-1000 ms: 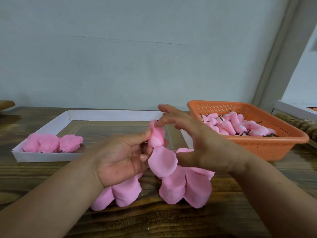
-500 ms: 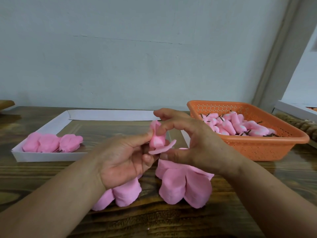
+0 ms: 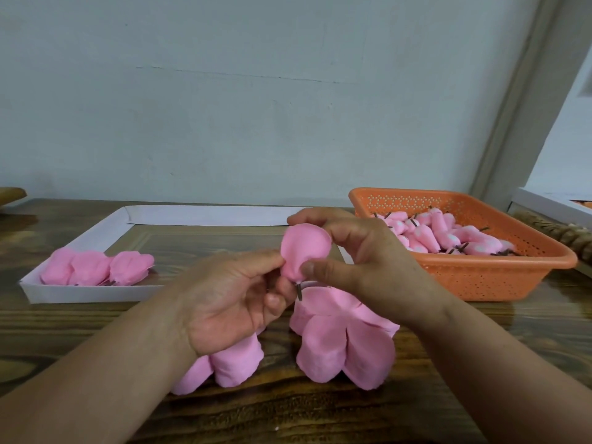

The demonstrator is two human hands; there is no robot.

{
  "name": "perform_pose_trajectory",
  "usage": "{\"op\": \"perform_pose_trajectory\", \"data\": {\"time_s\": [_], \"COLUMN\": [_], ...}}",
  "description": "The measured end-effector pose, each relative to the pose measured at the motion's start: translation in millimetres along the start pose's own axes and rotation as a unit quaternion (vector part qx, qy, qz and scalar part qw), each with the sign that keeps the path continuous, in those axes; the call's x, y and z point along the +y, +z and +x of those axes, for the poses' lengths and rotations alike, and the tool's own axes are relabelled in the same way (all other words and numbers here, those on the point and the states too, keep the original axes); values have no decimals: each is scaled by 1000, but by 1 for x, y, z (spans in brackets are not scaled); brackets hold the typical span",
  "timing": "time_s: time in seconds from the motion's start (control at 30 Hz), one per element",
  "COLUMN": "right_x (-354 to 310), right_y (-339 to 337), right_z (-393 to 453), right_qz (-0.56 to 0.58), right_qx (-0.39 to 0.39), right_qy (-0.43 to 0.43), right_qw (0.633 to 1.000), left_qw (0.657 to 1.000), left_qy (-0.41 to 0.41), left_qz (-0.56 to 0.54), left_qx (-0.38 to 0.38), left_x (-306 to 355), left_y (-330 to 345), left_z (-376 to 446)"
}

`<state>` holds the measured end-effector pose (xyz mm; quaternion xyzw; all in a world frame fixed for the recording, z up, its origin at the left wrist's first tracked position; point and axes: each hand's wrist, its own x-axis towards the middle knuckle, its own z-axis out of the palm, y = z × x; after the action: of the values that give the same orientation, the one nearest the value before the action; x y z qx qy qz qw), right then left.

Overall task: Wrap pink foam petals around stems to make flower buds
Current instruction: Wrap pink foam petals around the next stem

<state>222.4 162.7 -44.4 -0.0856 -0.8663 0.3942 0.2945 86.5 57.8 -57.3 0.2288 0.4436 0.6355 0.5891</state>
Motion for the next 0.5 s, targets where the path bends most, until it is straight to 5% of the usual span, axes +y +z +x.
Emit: {"op": "perform_pose_trajectory", "data": {"time_s": [0.5], "right_x": [-2], "right_y": [-3], "right_z": [-2], "right_qz": [-24], "right_qx": [-11], "right_qy": [-48], "right_qw": [998], "left_qw": [996], "left_qy": [52], "left_qz": [70], "left_qx": [-20], "left_x": [0], "left_y": [6], "left_z": [-7]}}
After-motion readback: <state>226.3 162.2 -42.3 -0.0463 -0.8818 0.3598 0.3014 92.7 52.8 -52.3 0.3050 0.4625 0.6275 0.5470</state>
